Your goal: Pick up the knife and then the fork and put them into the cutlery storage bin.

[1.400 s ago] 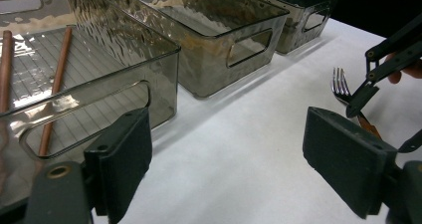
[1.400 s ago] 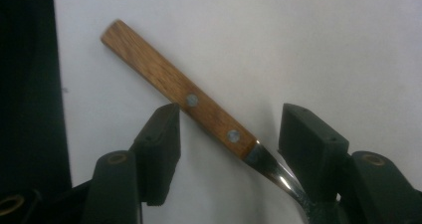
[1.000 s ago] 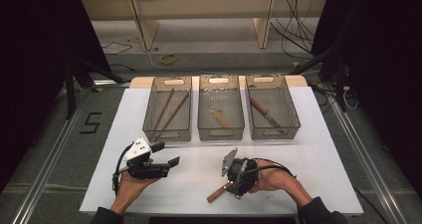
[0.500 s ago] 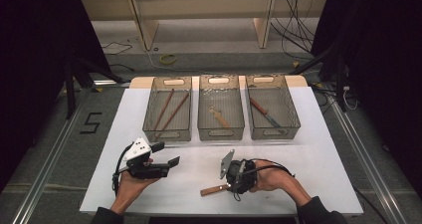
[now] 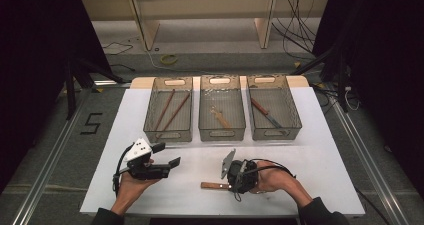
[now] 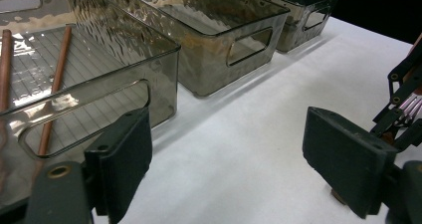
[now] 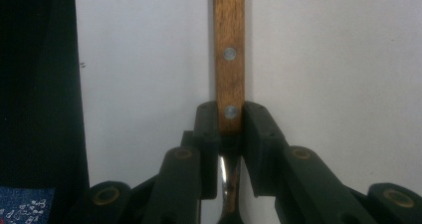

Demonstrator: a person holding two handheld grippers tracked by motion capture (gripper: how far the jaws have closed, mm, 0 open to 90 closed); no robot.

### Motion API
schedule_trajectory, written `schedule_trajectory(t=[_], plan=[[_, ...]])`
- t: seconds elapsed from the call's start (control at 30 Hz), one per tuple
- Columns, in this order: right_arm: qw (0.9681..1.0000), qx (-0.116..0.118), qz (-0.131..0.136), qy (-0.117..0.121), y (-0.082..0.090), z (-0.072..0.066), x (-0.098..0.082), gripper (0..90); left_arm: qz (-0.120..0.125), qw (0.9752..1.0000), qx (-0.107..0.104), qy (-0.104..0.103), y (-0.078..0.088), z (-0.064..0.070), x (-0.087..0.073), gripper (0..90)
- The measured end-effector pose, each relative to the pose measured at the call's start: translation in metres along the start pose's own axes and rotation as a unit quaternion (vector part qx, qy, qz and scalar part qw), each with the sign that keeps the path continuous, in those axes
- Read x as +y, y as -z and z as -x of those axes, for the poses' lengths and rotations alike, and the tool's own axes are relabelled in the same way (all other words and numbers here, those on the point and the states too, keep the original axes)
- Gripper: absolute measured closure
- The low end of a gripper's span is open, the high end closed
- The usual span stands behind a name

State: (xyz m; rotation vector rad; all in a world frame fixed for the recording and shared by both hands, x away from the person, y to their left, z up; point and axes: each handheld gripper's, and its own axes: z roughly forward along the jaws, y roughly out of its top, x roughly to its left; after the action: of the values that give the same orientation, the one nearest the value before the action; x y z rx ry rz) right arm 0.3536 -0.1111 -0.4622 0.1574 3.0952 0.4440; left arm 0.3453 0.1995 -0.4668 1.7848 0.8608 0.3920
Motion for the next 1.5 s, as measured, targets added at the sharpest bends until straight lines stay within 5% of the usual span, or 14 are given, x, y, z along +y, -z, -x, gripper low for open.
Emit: schedule_trajectory(t=[0.37,0.73,0.93,1.5], plan=[[0.9974,-0.014,0.034,-0.062,0.011,0.013,-0.007,78.2,0.000,1.0000,0.001,0.001,0.000,0.000,0.000,19.2],[0.9879,-0.022,0.079,-0.132,0.026,0.029,-0.019,78.1,0.000,1.0000,0.001,0.002,0.000,0.000,0.000,19.3],[0.9800,-0.029,0.108,-0.165,0.037,0.038,-0.027,78.1,0.001,1.0000,0.001,0.002,0.000,0.000,0.000,19.2],[0.9676,-0.060,0.145,-0.198,0.066,0.051,-0.048,78.1,0.001,1.0000,0.001,0.002,0.000,0.000,0.000,19.3]])
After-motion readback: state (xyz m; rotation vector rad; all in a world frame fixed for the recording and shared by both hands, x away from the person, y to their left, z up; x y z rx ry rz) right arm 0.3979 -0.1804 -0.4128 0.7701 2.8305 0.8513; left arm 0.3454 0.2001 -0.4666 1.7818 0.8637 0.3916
